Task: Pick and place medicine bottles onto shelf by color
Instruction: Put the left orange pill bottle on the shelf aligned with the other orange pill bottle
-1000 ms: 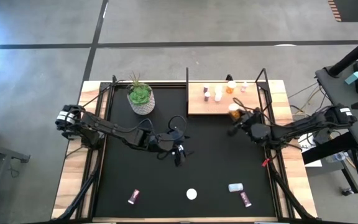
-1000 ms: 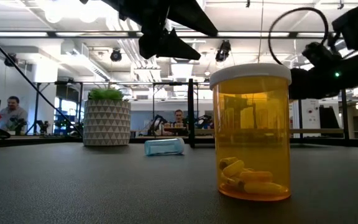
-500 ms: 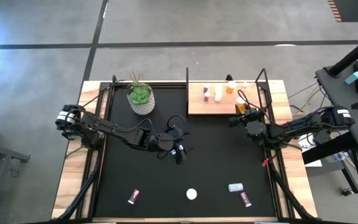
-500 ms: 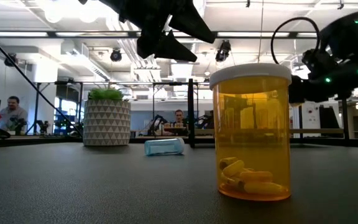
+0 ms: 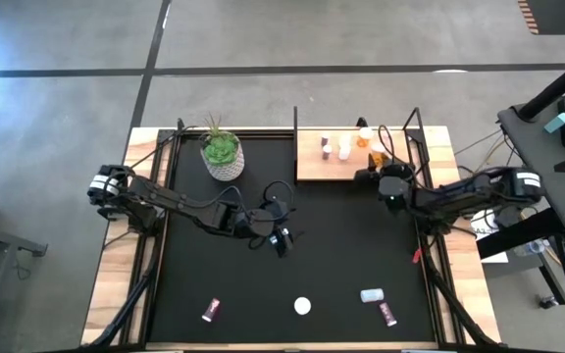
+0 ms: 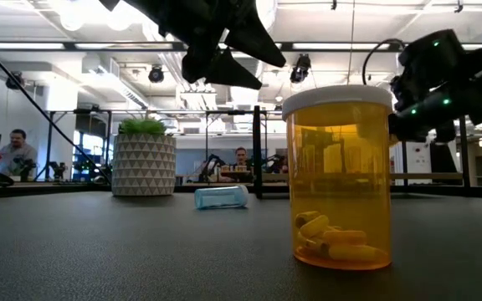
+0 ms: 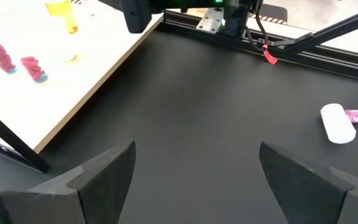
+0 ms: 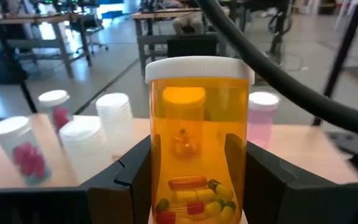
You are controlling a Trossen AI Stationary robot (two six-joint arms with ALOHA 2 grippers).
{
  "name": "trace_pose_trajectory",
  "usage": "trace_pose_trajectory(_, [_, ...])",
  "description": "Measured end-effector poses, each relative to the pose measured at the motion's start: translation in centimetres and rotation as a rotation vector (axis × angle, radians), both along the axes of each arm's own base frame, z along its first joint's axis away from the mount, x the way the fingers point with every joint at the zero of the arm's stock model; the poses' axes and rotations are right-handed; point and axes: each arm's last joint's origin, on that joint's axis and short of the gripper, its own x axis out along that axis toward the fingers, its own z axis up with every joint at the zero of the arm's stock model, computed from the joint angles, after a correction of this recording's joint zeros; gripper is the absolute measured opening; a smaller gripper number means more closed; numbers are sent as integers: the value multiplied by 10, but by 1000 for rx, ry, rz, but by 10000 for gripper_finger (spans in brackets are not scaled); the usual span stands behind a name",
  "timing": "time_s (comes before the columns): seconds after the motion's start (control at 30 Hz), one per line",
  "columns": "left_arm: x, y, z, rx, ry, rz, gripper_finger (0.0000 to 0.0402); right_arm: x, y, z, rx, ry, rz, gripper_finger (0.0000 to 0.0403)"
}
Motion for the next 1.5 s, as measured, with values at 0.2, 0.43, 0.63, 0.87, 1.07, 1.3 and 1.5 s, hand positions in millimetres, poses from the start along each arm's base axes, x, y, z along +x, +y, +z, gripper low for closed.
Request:
trace_pose_trajectory(0.2, [-1, 0, -1, 1, 4, 0, 327, 13, -12, -3, 48, -7, 67, 171])
trace_pose_trajectory(0.43, [-2, 0, -5, 4, 21, 0, 327, 20, -20, -21, 78, 55, 38, 171])
trace_pose_trajectory(0.63, [-5, 1, -13, 8, 46, 1, 327, 21, -22, -32, 59, 22, 36, 171])
trace_pose_trajectory(0.87, [-7, 2, -18, 10, 57, 6, 327, 26, -23, -40, 10, 41, 52, 171])
trace_pose_trajectory(1.07, [-7, 2, -17, 9, 49, 6, 327, 25, -26, -47, 11, 45, 33, 171])
trace_pose_trajectory(1.3, [-7, 2, -17, 11, 49, 9, 327, 23, -29, -47, 1, 101, 27, 171])
trace_pose_trajectory(1.5, [-6, 2, -16, 13, 48, 13, 327, 23, -29, -47, -3, 119, 32, 171])
